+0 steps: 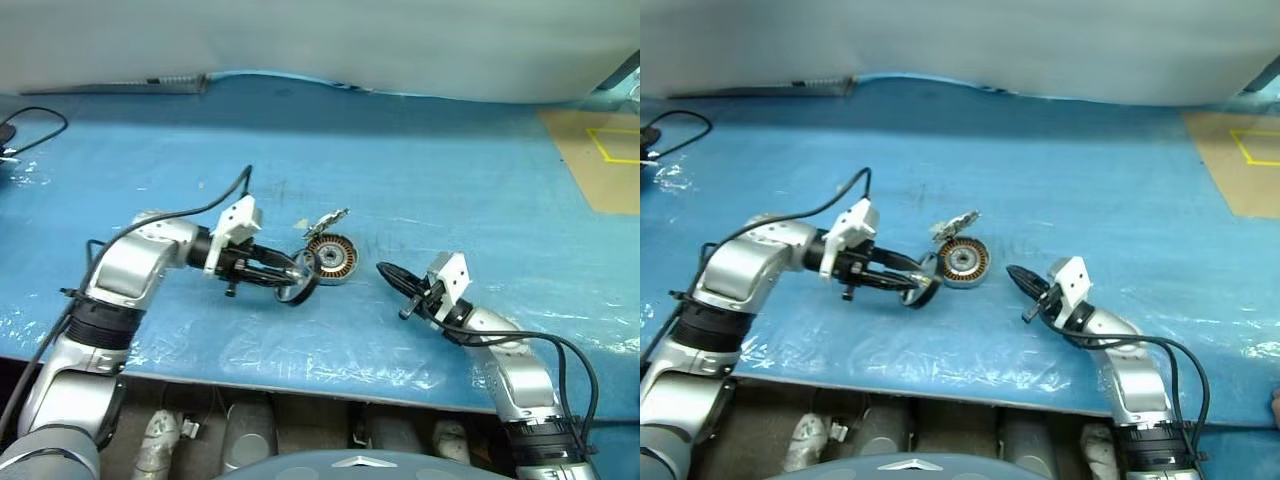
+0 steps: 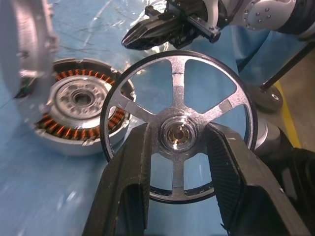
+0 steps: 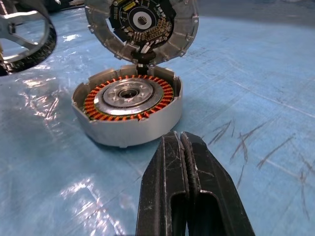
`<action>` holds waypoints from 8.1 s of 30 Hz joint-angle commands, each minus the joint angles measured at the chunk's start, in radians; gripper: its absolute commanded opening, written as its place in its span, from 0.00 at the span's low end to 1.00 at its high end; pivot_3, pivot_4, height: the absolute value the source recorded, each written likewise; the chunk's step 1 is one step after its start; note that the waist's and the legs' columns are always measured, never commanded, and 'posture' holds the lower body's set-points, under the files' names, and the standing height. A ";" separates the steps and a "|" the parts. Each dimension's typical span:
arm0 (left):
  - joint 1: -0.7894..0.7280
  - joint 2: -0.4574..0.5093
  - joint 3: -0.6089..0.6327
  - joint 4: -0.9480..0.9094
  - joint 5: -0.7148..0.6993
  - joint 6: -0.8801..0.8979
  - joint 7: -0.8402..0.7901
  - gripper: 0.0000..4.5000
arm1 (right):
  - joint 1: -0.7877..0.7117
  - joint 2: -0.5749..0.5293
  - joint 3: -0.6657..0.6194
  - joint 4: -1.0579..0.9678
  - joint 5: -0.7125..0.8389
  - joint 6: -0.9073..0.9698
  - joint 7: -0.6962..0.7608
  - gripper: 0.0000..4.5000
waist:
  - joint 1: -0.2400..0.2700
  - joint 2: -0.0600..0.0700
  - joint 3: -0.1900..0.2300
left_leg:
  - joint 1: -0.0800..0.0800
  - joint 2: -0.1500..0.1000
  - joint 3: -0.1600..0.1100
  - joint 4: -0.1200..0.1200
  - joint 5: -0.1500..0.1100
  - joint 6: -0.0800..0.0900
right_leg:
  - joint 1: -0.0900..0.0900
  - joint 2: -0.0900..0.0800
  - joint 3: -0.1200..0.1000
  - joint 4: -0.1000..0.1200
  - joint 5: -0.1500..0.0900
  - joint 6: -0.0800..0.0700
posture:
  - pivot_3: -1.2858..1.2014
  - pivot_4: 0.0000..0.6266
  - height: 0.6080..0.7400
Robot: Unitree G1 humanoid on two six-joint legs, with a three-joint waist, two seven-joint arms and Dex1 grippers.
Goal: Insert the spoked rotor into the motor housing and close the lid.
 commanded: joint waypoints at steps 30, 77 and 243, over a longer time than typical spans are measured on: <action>-0.303 -0.124 -0.234 0.229 0.237 -0.088 0.220 0.30 | -0.019 0.012 0.090 0.053 0.001 -0.081 0.074 0.00 | -0.018 0.000 0.000 | -0.001 0.000 -0.002 0.007 0.002 0.004 | 0.002 0.000 0.000 0.002 0.000 0.000 | 0.52 0.24 1.00; -0.358 -0.022 -0.303 0.281 0.428 -0.387 0.013 0.30 | -0.053 0.041 0.121 0.132 -0.045 -0.101 0.048 0.00 | -0.019 0.000 0.000 | 0.000 0.001 -0.002 0.008 0.002 0.003 | 0.003 0.000 -0.001 0.002 0.000 0.000 | 0.52 0.24 1.00; 0.653 -0.311 0.196 0.041 0.013 -0.931 0.682 0.05 | -0.745 0.198 0.109 0.507 -0.077 0.114 0.010 0.00 | -0.044 0.001 -0.001 | -0.006 0.008 0.001 0.019 0.000 0.001 | -0.007 0.003 0.001 0.018 -0.001 -0.004 | 0.52 0.24 1.00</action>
